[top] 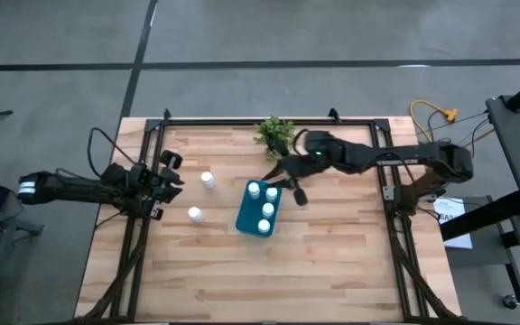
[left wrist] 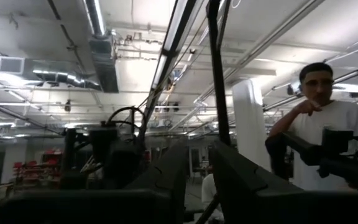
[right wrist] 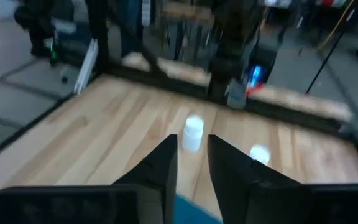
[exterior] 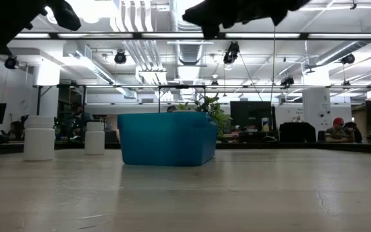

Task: Pick and place pill bottles into a basket
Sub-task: Put the white medicine bottle into the blue bin

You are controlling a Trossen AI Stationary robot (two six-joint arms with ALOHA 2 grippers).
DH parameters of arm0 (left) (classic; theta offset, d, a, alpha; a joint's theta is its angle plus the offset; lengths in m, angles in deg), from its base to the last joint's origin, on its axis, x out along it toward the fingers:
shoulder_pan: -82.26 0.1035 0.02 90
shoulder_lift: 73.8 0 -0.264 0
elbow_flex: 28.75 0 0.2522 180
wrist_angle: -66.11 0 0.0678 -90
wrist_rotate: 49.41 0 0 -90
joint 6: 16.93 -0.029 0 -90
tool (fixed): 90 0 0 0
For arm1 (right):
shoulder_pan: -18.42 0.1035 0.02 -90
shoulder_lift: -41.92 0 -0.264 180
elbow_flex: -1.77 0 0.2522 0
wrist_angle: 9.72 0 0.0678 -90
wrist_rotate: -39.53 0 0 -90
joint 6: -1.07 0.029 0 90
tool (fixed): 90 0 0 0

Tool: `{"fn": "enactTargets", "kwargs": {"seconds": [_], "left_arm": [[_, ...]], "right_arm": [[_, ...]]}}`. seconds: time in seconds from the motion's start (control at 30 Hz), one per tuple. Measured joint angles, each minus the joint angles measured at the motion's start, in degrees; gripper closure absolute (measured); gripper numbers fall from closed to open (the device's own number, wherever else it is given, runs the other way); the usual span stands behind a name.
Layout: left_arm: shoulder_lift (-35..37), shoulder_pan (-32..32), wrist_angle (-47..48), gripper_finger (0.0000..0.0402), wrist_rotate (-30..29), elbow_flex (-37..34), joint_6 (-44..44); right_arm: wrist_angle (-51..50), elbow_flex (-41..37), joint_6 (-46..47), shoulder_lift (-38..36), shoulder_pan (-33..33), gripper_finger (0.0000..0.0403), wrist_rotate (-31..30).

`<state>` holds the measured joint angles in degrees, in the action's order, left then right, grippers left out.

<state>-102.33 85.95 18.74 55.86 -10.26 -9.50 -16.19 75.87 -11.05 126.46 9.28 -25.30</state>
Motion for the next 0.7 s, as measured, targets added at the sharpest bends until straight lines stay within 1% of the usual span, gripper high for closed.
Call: {"fn": "enactTargets", "kwargs": {"seconds": [0.1,0.23,0.4,0.5,0.57,0.7], "left_arm": [[2.07,0.01,5.49,0.0342,-2.26,-0.01,-1.58],[4.83,0.00,11.92,0.0342,-3.66,-0.02,-3.64],[7.50,0.01,20.17,0.0342,-5.44,-0.07,-3.81],[8.27,0.00,23.70,0.0342,-5.58,-0.07,-3.72],[8.40,0.00,25.07,0.0342,-5.57,-0.07,-3.71],[8.34,0.01,26.24,0.0342,-5.58,-0.09,-3.82]], "right_arm": [[6.07,-5.84,1.50,-4.19,-0.13,0.0340,0.00],[12.34,-11.64,2.55,-8.95,-0.13,0.0351,0.04],[21.17,-18.83,3.30,-14.19,-0.15,0.0368,0.22],[28.86,-23.14,4.16,-15.76,-0.16,0.0377,0.39],[32.28,-25.31,4.94,-16.07,-0.34,0.0383,0.46],[34.92,-27.46,6.01,-16.05,-0.88,0.0392,0.42]]}}
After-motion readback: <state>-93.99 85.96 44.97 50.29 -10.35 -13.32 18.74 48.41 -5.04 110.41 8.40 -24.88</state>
